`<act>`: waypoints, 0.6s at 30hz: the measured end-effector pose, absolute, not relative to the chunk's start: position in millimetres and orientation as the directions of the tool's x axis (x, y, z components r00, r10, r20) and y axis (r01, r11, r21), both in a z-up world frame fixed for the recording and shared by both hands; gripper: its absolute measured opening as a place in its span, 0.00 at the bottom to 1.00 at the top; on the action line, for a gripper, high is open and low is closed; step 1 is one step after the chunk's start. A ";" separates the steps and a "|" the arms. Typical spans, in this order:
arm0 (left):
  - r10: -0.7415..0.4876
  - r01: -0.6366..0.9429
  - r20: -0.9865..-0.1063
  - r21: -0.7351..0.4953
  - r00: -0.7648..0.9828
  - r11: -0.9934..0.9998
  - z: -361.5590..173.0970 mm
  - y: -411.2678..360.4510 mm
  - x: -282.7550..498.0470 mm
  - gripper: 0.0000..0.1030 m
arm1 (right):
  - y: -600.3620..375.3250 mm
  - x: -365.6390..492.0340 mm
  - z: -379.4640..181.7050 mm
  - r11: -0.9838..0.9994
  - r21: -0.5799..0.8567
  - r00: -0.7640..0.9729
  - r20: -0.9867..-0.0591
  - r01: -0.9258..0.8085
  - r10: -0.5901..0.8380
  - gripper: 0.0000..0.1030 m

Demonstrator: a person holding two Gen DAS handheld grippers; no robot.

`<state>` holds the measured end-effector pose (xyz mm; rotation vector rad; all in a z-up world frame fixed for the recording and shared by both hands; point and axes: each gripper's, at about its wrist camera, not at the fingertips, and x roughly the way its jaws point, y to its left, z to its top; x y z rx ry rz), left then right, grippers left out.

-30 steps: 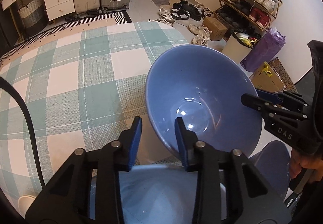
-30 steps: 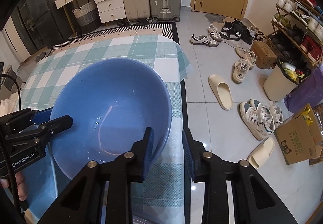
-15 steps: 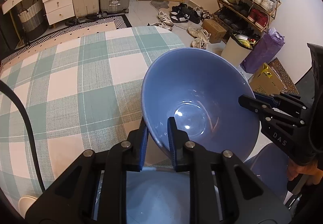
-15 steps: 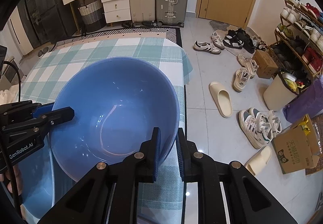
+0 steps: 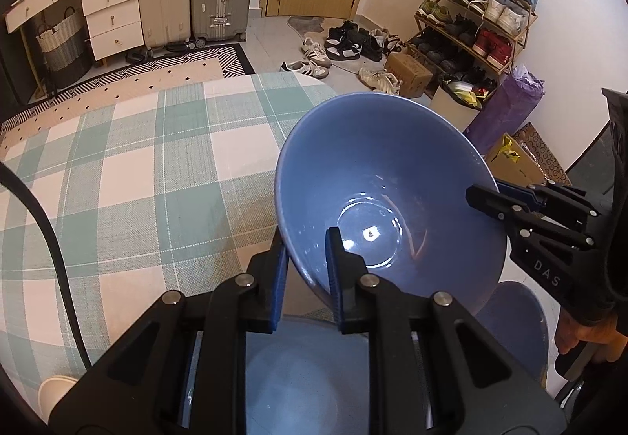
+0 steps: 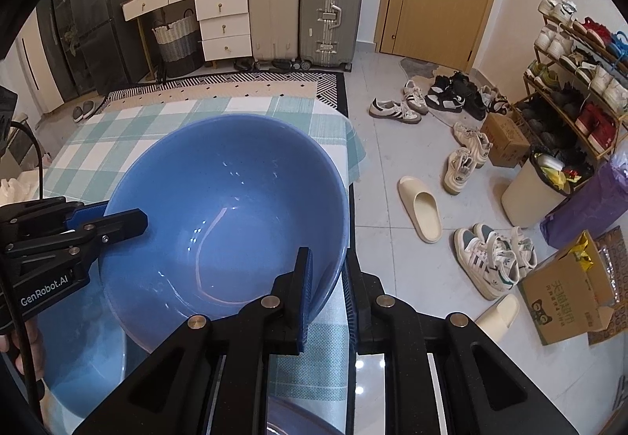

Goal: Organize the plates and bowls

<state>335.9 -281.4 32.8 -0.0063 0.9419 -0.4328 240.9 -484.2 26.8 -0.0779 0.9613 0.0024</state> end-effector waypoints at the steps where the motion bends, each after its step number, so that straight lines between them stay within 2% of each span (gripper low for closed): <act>1: -0.364 0.355 -0.777 -0.194 0.513 0.914 35.9 -280.4 334.2 0.15 | -483.0 239.1 30.1 0.997 -0.069 0.577 -0.816 -0.037 -0.035 0.15; 18: -0.374 0.358 -0.711 -0.182 0.595 0.916 96.9 -251.6 283.1 0.15 | -451.3 204.3 83.2 0.994 -0.101 0.657 -0.753 -0.046 -0.046 0.15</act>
